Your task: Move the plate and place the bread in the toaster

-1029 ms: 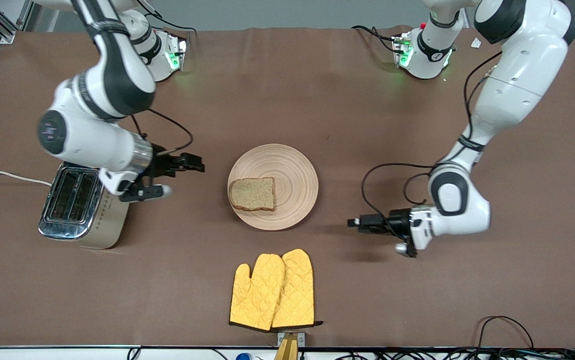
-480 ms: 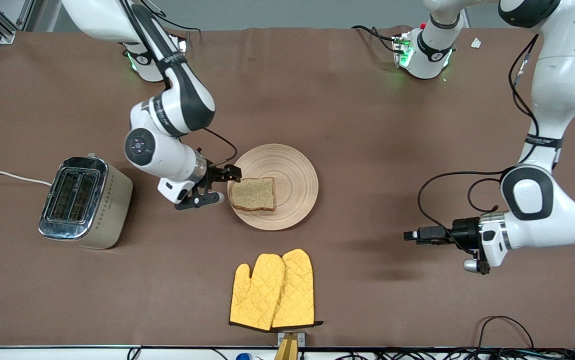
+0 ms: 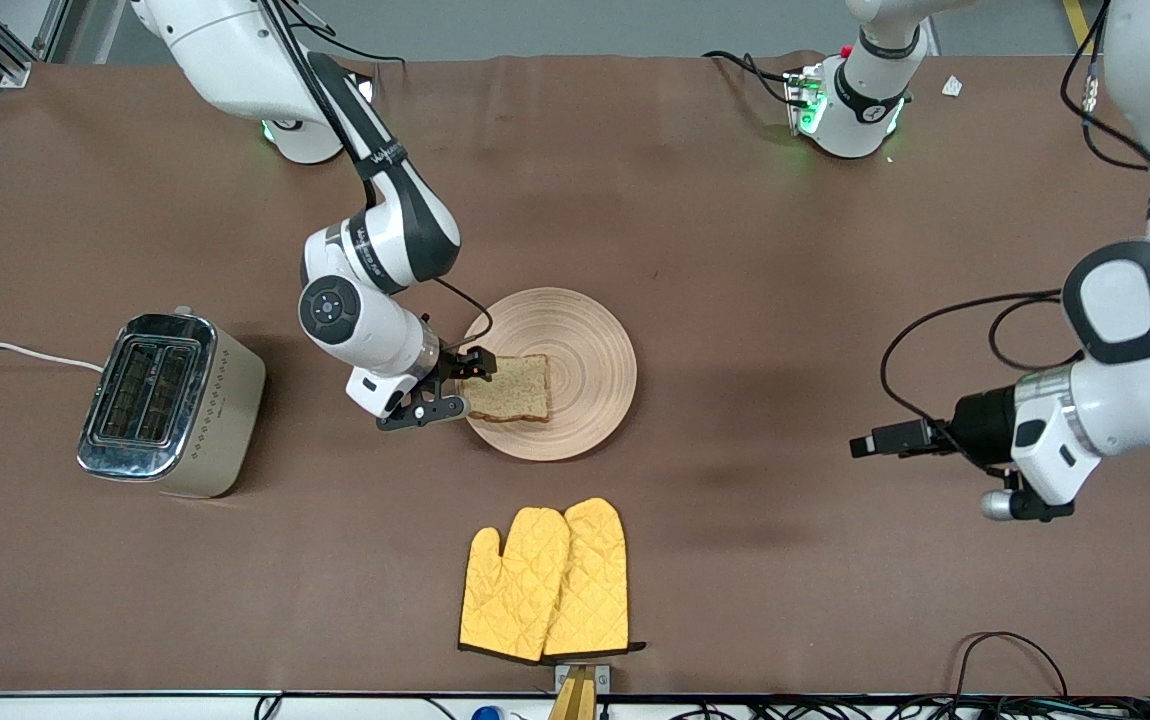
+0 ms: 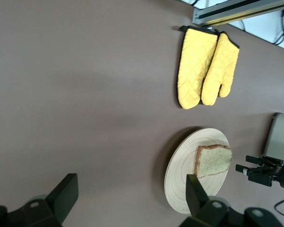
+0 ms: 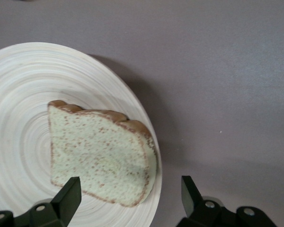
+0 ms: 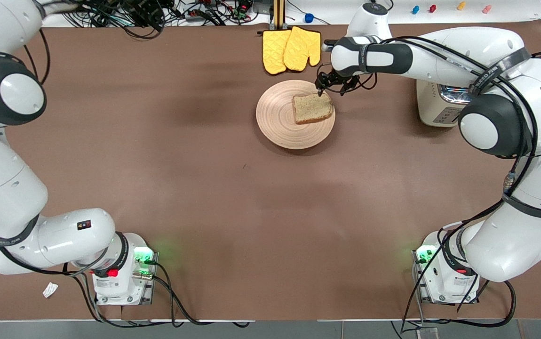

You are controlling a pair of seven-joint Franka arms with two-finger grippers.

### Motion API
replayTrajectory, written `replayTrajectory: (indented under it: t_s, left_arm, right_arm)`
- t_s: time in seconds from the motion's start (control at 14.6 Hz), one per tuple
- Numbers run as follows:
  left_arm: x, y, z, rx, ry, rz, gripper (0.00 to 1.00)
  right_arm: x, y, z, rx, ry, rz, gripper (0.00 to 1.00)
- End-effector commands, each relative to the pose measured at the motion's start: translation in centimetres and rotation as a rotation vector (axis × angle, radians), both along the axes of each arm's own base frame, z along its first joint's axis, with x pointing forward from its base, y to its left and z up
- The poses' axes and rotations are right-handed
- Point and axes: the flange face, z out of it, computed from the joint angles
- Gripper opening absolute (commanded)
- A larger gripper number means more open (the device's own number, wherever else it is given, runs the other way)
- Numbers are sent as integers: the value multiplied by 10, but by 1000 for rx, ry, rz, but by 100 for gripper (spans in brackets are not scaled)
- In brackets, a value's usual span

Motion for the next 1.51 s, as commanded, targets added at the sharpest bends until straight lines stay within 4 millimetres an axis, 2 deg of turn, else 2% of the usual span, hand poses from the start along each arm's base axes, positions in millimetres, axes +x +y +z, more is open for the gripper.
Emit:
replayTrajectory:
  t_s: [0.0, 0.14, 0.34, 0.48, 0.69, 0.89, 0.96, 1.1, 1.44]
  left_arm:
    - [-32, -2, 51, 185, 11, 14, 100]
    - [-53, -7, 87, 278, -11, -12, 100]
    - [-81, -8, 127, 371, -42, -37, 100]
    - [-103, -4, 148, 487, -42, -56, 100]
    - [-131, 12, 183, 565, -50, -83, 100]
    - [-159, 32, 193, 583, -29, -104, 100]
    - [-165, 25, 194, 585, -29, -116, 100]
    - [-172, 25, 198, 584, -21, -122, 100]
    - [-180, 18, 196, 573, -20, -138, 100]
  right_arm:
    - [-1, 0, -8, -22, -22, -7, 80]
    - [-2, 1, -18, -21, -39, -12, 73]
    - [-4, 4, -27, -25, -42, -16, 65]
    - [-4, 7, -31, -24, -51, -16, 61]
    - [-7, 12, -36, -27, -48, -29, 47]
    - [-6, 11, -36, -27, -49, -31, 25]
    - [-6, 10, -35, -27, -47, -31, 16]
    - [-6, 8, -36, -29, -42, -32, 2]
    - [-3, 3, -27, -40, -22, -31, 0]
